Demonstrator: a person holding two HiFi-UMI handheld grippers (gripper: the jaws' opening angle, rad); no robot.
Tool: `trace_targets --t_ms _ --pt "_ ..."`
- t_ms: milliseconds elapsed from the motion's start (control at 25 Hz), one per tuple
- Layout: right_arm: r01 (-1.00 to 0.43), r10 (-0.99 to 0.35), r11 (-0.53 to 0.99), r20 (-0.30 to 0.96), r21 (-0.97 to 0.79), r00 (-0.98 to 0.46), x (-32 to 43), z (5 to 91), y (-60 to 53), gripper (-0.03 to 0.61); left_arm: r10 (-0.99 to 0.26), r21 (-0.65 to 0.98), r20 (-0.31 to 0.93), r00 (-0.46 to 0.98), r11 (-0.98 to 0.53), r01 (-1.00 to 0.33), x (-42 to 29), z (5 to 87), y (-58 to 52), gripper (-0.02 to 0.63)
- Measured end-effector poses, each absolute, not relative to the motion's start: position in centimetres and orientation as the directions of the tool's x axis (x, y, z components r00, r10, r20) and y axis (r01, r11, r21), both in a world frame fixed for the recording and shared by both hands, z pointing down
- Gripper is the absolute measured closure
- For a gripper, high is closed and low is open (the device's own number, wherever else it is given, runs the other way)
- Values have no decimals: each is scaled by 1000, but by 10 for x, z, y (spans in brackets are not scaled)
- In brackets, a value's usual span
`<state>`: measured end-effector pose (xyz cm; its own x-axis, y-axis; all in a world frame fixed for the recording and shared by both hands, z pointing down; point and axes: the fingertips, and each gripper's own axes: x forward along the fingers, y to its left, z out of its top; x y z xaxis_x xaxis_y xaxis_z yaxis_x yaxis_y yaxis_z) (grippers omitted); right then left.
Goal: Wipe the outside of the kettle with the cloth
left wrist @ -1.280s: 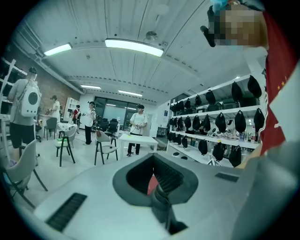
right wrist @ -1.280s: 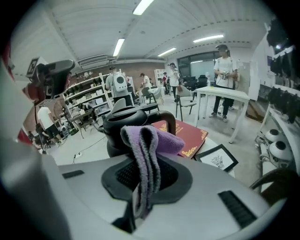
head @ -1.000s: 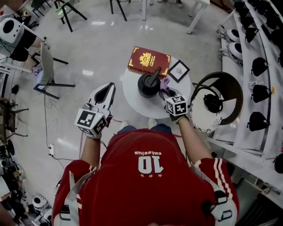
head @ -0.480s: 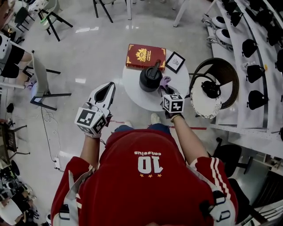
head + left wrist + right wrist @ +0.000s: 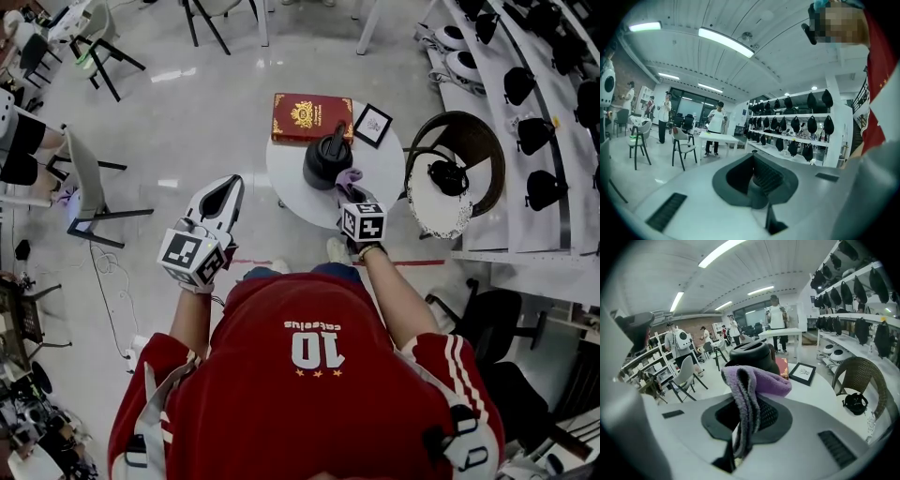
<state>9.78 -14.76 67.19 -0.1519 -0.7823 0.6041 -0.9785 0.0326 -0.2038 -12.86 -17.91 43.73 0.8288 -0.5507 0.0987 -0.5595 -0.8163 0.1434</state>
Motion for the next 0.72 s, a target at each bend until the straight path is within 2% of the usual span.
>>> trace_targets --t_ms 720 --pt "-968 -767 140 595 -210 -240 22 668 -172 529 -605 172 93 791 -773 -611 -190 443 -184 606"
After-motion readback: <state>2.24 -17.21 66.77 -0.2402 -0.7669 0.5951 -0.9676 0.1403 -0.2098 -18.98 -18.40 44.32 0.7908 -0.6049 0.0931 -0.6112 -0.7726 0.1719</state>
